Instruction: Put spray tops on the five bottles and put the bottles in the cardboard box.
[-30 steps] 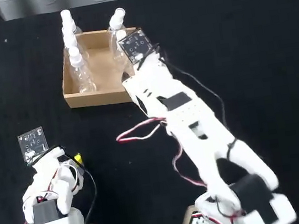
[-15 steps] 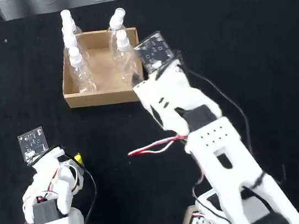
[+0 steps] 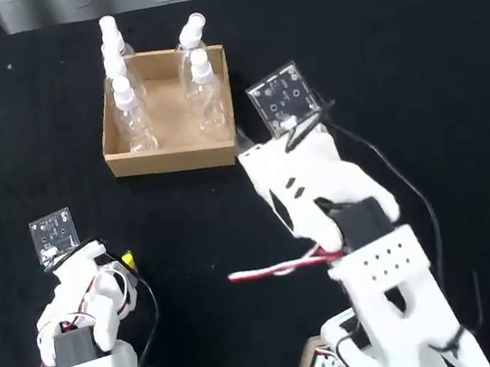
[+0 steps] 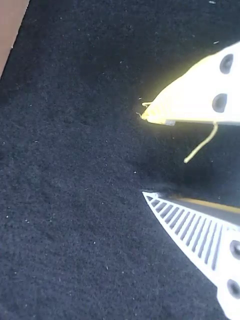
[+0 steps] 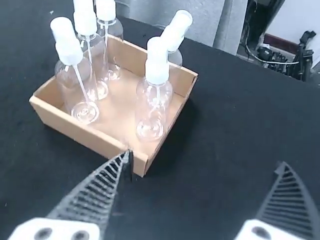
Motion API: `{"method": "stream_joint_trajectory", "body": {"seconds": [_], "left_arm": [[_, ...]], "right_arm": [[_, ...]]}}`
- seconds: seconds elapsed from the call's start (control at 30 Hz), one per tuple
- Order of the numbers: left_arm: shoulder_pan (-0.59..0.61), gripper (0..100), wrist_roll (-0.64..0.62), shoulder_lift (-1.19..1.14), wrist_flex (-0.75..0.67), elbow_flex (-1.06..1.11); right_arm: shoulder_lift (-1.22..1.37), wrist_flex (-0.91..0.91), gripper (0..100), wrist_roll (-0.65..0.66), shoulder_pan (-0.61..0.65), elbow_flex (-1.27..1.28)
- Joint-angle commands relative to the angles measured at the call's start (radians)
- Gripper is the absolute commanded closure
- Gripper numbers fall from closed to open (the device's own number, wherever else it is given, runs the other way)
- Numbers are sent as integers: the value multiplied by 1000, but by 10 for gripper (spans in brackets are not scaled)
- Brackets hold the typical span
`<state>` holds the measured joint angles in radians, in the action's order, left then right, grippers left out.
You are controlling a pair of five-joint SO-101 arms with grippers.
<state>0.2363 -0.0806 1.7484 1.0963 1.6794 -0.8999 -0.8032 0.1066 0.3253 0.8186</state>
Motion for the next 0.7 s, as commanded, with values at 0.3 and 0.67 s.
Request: {"method": "stream_joint_trajectory", "body": {"seconds": [0.3, 0.67], "left_arm": [[5, 801, 5, 6, 5, 25], [5, 801, 5, 6, 5, 25]], "right_arm": [[-245, -163, 623, 5, -23, 99], [-526, -169, 623, 5, -23, 286]]}}
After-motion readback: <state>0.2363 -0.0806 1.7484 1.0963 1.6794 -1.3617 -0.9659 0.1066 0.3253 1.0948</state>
